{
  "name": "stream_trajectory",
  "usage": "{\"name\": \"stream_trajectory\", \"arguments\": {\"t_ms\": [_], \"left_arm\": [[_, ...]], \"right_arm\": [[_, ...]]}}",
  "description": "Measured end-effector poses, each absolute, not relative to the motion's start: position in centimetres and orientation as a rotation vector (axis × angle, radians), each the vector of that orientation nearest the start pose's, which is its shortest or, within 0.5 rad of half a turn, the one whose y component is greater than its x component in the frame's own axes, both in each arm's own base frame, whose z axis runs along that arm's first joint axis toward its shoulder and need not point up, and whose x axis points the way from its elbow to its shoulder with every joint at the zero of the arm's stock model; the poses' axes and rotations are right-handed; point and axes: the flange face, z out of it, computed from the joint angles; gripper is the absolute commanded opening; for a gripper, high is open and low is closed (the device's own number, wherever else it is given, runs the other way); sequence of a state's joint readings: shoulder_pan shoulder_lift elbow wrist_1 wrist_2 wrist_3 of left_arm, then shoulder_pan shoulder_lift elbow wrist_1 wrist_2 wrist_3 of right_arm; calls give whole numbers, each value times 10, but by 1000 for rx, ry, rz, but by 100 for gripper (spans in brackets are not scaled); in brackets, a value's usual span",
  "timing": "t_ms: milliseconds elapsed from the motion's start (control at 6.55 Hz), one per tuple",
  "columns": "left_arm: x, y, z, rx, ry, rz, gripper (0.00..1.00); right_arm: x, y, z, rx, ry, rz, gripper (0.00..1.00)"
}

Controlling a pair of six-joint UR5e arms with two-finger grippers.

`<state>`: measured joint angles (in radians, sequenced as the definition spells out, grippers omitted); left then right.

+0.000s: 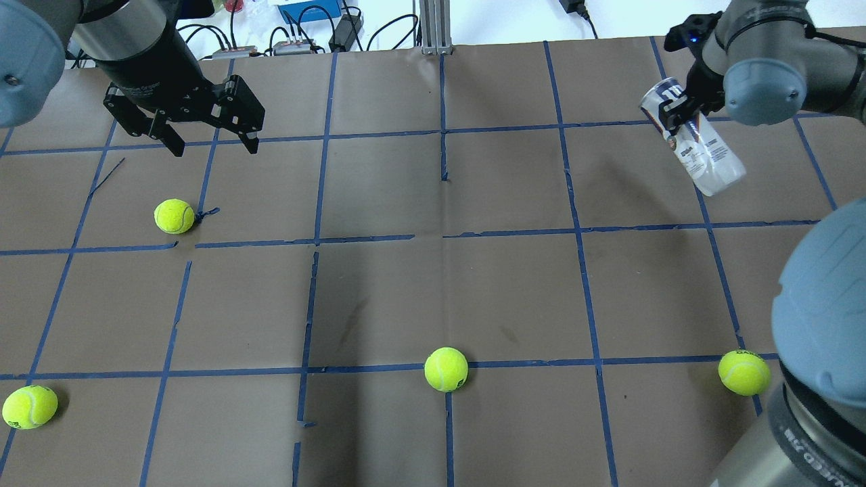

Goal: Lift up tennis ball bucket
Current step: 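Lift the can and carry it toward the table center with the right gripper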

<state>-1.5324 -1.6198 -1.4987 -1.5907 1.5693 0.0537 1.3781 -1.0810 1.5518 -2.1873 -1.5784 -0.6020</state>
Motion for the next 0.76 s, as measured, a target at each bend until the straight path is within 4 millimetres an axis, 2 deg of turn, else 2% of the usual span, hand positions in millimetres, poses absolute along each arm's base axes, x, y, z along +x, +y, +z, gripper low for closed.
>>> {"name": "stream_trajectory", "arguments": {"t_ms": [458, 763], "left_arm": [[-114, -518, 497, 24, 3143, -6, 100], [-114, -518, 497, 24, 3143, -6, 100]], "right_arm": [[217, -642, 280, -1252, 2809, -428, 33], [336, -595, 272, -1686, 2551, -470, 35]]}}
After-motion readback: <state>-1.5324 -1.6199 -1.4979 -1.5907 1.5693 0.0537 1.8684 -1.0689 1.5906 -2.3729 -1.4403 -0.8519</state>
